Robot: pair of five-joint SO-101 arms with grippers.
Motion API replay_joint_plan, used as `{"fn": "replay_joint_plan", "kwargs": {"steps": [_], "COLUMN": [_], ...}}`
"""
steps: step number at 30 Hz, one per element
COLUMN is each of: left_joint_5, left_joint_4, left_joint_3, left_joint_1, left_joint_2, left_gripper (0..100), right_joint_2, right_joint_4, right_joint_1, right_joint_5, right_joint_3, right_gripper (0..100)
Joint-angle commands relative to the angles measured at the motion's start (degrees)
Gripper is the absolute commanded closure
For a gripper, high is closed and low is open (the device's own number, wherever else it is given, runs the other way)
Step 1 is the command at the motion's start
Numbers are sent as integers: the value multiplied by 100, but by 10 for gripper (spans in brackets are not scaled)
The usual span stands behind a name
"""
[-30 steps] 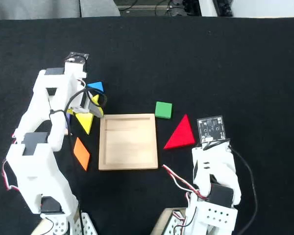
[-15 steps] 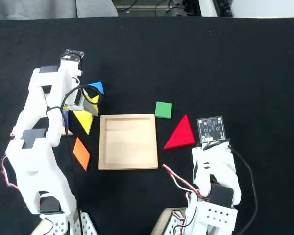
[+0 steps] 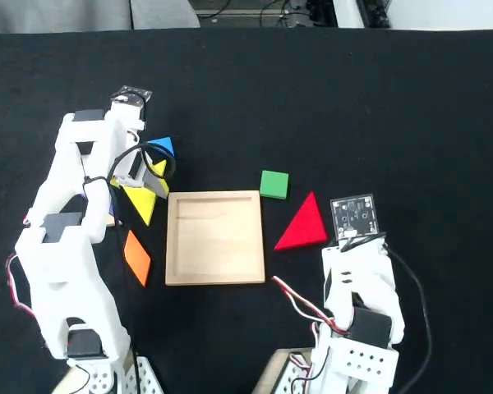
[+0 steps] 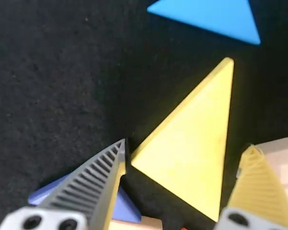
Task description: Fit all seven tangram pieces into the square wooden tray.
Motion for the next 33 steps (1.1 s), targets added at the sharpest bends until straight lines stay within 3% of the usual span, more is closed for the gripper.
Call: {"fn": "replay_joint_plan", "kwargs": {"steps": [1,8,13,17,33], "left_joint_5": [44,26,466,651,949], "left_joint_4": [70,88,97,334,484], "left_joint_3": [-356,-426,-488,-514,-646], "left_joint_1": [84,48,-154,-207,-154], "left_joint_2": [149,255,255,255,316], "left_gripper": [645,711,705,621,648], "right_joint_2": [-409,-409,-409,-409,-409], "right_joint_4": [26,26,26,26,26], "right_joint_1": [-88,-88,-88,-88,-88], "right_joint_5": [44,44,44,44,44], "right_joint_3": [-22,-22,-22,-22,-22], "right_gripper": [986,986,986,986,986]}}
